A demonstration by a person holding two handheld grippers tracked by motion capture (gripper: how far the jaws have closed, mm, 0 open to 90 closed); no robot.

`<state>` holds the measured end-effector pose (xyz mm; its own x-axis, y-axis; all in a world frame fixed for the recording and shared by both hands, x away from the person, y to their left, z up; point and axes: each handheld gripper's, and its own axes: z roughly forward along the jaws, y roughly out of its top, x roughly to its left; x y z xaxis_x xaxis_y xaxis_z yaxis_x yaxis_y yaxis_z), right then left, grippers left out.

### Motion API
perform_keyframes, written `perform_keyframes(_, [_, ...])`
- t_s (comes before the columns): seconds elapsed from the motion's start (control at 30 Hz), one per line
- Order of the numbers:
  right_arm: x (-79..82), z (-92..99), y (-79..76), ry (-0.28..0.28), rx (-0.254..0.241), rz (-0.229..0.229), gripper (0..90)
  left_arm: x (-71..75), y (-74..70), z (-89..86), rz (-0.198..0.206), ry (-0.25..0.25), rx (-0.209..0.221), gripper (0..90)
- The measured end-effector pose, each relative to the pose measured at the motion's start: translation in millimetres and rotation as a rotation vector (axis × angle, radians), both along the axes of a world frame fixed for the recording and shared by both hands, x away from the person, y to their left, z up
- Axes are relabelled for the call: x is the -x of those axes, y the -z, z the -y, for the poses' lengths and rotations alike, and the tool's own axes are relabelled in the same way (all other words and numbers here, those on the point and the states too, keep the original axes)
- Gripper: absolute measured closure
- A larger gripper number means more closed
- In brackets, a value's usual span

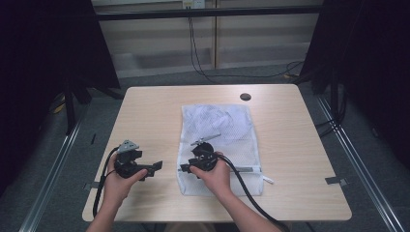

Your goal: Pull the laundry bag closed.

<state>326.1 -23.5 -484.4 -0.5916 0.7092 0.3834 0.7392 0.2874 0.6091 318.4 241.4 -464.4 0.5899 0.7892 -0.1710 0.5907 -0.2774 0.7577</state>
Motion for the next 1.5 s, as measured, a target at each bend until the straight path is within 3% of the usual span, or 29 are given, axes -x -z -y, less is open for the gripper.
perform_keyframes(0.63, [-9.7,-8.1,11.6,0.001,-0.032,-0.054,64.3,-0.5,3.2,-0.7,-0.012,0.008,-0.01,3.2])
perform_keyframes(0.7, [-8.9,-9.8,11.2,0.005,-0.032,-0.076,64.5,-0.6,3.1,-0.8,-0.011,0.005,-0.011,3.2])
perform_keyframes(1.13, [-8.4,-11.0,5.6,-0.016,-0.066,-0.084,73.1,-1.0,3.8,0.4,-0.014,0.0,-0.017,3.5])
perform_keyframes(1.5, [-8.5,-16.2,7.4,-0.031,-0.054,-0.108,81.7,-1.0,4.6,1.0,-0.022,0.011,-0.023,3.7])
